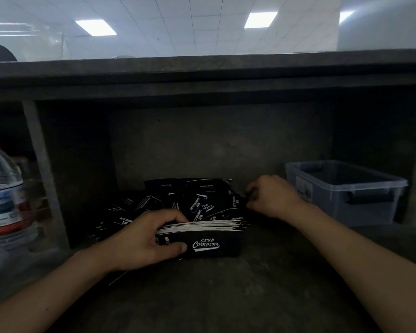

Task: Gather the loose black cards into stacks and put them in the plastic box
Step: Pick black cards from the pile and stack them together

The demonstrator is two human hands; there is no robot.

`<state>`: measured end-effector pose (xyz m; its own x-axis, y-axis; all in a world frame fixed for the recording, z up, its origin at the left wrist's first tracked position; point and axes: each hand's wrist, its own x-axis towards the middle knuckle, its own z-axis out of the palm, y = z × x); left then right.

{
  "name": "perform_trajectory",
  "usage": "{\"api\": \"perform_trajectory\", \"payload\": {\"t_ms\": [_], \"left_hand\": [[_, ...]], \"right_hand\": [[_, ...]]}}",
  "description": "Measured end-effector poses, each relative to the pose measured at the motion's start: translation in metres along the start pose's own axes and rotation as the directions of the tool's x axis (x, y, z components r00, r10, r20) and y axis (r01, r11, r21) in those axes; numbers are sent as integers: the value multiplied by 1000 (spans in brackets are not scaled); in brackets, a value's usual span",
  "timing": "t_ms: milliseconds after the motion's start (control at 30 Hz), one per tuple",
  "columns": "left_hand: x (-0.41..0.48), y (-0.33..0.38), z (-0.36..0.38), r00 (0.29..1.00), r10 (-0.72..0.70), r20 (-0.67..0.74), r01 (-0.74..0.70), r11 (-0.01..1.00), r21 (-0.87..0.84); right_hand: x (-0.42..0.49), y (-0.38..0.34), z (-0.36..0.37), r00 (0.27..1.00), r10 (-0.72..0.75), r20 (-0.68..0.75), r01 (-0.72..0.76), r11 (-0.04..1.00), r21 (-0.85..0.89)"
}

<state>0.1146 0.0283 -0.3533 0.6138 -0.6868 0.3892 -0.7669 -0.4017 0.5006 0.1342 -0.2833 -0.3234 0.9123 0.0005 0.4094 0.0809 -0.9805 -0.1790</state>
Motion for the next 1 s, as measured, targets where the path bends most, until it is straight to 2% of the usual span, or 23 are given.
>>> {"api": "perform_trajectory", "payload": {"t_ms": [67,233,267,333,367,400,433,467,500,533,567,633,667,733,767,833,900,1000], "left_hand": [[0,0,0,1000,-6,-14,6,1000,8],[-1,1,0,1000,-29,-4,29,1000,-5],[-1,1,0,1000,-30,-1,30,1000,0],[-1,0,-1,999,-31,-6,31,999,9],[0,0,-1,1000,-27,-16,27,999,17],[0,0,-1,999,-17,-29,18,999,31],[0,0,-1,999,-4,-42,6,999,47],[0,-1,-1,999,3,-55,0,998,58],[0,-2,-1,998,0,-67,4,998,63],[0,-2,-1,997,-11,-78,16,998,57],[0,-3,-1,996,-26,-84,29,999,37],[0,-5,-1,996,-48,-73,47,999,-25],[0,-5,0,997,-55,-56,52,997,-54],[1,-5,0,998,-66,-8,65,991,-118],[0,-4,0,998,-67,7,68,989,-135],[0,-4,0,998,-55,-6,54,995,-86],[1,-3,0,999,-36,-23,35,999,-19],[1,-1,0,1000,-28,-10,28,999,23]], "right_hand": [[0,5,-6,993,75,-95,-78,997,-27],[-3,4,-21,997,77,-6,-76,995,61],[-4,4,-21,996,73,-48,-70,995,66],[-6,2,-21,965,50,-256,-41,998,40],[-6,0,-21,928,40,-371,-15,998,69],[-6,-2,-22,894,48,-445,34,984,174],[-5,-5,-24,896,78,-437,100,924,368],[-6,-9,-26,939,88,-333,132,801,584],[-8,-13,-26,986,35,-164,97,678,728],[-11,-16,-25,997,-75,11,39,640,767],[-14,-19,-21,966,-187,179,-6,675,737],[-20,-24,-8,851,-315,419,-85,706,703],[-19,-26,-4,831,-334,445,-116,677,726],[-15,-29,2,904,-273,328,-96,619,780],[-13,-27,4,948,-231,220,-17,653,757],[-9,-19,7,964,-246,96,143,793,592],[-9,-11,13,943,-287,169,208,903,376],[-6,-4,17,941,-286,182,232,934,271]]}}
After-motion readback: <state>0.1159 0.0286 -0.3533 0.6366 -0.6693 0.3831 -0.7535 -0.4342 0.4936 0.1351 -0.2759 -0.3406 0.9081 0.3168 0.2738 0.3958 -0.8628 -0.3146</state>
